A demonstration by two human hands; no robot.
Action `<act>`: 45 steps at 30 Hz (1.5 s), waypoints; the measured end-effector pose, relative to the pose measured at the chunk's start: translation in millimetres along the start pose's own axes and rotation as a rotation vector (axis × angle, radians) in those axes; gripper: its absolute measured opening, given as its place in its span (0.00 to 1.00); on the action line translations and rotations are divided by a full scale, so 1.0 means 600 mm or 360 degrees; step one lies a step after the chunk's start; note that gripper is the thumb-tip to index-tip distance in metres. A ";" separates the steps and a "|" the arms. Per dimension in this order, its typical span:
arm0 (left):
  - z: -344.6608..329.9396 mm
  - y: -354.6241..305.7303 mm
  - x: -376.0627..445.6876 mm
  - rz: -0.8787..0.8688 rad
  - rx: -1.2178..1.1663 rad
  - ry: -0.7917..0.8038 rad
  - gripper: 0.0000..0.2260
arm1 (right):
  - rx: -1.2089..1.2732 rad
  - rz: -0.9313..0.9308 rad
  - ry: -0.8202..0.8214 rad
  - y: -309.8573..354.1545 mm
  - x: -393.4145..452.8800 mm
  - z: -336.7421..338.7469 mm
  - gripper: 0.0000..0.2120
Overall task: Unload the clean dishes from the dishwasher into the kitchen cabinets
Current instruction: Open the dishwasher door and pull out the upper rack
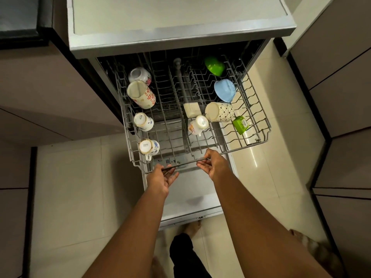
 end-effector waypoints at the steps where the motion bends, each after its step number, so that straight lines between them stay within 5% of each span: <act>1: 0.004 0.004 0.000 0.0005 0.0001 0.0001 0.08 | -0.0006 -0.0003 -0.0002 -0.004 -0.001 0.004 0.04; 45: 0.102 0.119 -0.043 0.0044 0.0042 0.0034 0.05 | 0.0019 0.0026 -0.0014 -0.117 -0.046 0.114 0.07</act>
Point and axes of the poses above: each hand's wrist, its own x-axis towards the middle knuckle, its own z-axis out of the back of the hand, y = z × x, the point moved 7 cm from there along x, towards the middle knuckle, and after that the axes turned 1 degree about -x, right-handed, at the moved point
